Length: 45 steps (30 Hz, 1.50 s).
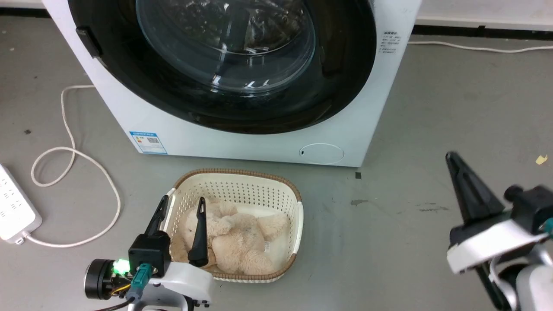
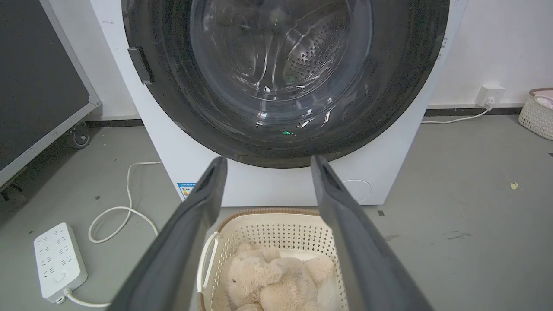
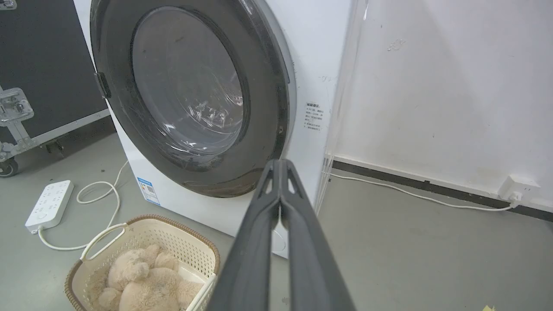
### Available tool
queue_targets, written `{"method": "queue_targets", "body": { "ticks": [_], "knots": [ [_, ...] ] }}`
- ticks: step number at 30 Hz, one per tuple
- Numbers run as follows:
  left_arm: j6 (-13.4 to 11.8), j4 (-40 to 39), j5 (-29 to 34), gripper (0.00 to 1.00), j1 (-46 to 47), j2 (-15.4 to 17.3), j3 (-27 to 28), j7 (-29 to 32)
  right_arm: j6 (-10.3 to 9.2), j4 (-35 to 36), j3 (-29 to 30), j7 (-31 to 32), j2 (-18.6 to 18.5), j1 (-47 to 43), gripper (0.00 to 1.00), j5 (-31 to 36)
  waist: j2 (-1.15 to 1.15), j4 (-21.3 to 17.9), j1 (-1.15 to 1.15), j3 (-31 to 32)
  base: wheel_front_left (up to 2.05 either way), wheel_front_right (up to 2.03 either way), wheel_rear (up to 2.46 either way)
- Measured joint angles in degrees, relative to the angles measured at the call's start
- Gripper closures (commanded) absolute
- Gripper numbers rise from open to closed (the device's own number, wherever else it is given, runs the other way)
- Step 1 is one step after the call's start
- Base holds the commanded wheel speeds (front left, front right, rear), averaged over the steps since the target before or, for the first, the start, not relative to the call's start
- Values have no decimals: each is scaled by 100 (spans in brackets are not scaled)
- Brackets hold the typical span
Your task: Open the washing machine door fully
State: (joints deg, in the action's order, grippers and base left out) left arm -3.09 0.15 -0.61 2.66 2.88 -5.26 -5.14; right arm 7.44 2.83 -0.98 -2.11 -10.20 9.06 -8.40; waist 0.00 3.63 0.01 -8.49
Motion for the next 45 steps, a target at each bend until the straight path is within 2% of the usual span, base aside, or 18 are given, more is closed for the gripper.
{"method": "queue_targets", "body": {
  "ticks": [11, 19, 24, 31, 45],
  "knots": [
    [-85, -32, 0, 0, 160, 18, -160, -123, 0, -83, 231, 546, -98, 996, 100, -1138, 0, 145, 0, -332, 0, 0, 0],
    [-146, -36, -1, 0, 338, 14, -346, -214, 0, -535, 644, 1047, -12, 1847, 100, -1906, 0, 307, 0, -606, 0, 0, 0],
    [-200, -43, -1, 0, 420, 15, -405, -275, 0, -977, 942, 1435, 276, 2561, 100, -2364, 0, 394, 0, -791, 0, 0, 0],
    [-265, -66, -1, 0, 560, 21, -509, -357, -1, -1693, 1393, 2078, 458, 3539, 100, -2883, 0, 527, 0, -1033, 0, 0, 0],
    [-401, -80, -9, 0, 742, 19, -789, -532, -1, -3468, 2416, 3538, 436, 5256, 100, -3299, 0, 825, 0, -1467, 0, 0, 0]
  ]
}}
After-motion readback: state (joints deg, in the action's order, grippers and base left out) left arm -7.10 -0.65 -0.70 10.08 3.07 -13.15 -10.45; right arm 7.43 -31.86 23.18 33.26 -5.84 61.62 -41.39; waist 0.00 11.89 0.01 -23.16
